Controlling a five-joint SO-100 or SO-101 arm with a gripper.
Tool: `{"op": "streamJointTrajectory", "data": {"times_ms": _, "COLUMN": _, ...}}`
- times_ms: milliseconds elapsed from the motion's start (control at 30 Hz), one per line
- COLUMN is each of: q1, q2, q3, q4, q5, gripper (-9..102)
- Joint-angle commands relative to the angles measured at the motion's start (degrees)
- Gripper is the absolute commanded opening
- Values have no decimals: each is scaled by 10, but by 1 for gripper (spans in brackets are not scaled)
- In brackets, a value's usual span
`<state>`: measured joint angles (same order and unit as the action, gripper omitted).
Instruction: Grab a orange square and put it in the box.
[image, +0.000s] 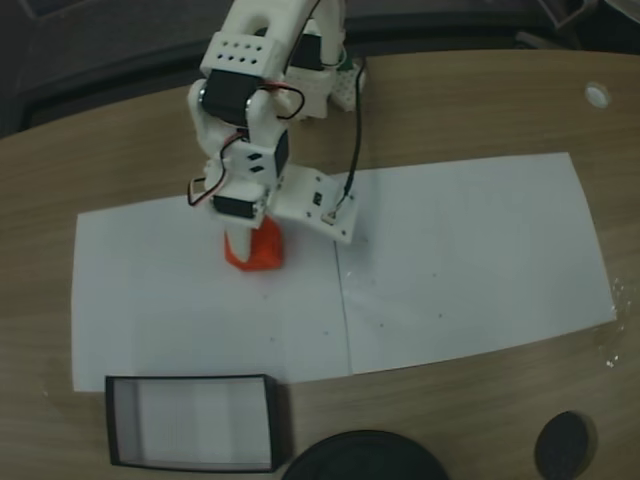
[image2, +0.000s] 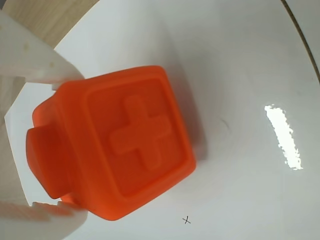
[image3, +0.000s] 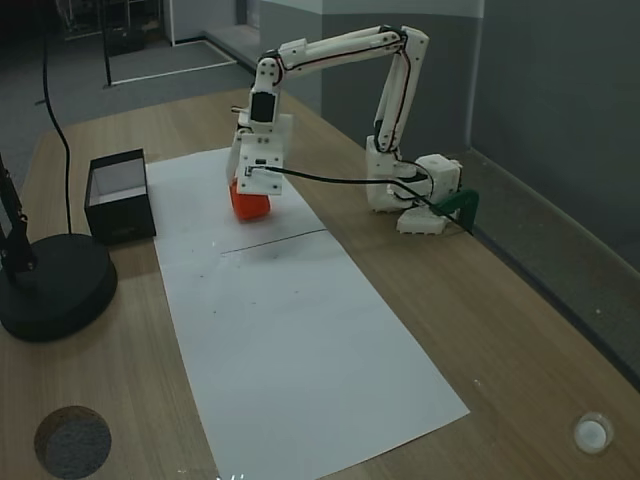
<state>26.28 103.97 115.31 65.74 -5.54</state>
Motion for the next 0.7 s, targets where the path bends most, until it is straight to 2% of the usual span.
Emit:
{"op": "streamJointTrajectory", "data": {"times_ms": 0, "q1": 1, "q2": 29, "q3": -46, "q4": 4, "q5": -2, "gripper": 15}}
{"op": "streamJointTrajectory", "data": {"times_ms": 267, "q1": -34, "q2": 104, "q3": -211, "q4": 69, "q5": 4, "gripper": 15}}
{"op": "streamJointTrajectory", "data": {"times_ms": 500, "q1": -92, "q2": 133, "q3": -361, "q4": 69, "q5": 1, "gripper": 15}}
{"op": "streamJointTrajectory", "data": {"times_ms": 667, "q1": -142, "q2": 87, "q3": -454, "q4": 65, "q5": 3, "gripper": 15}}
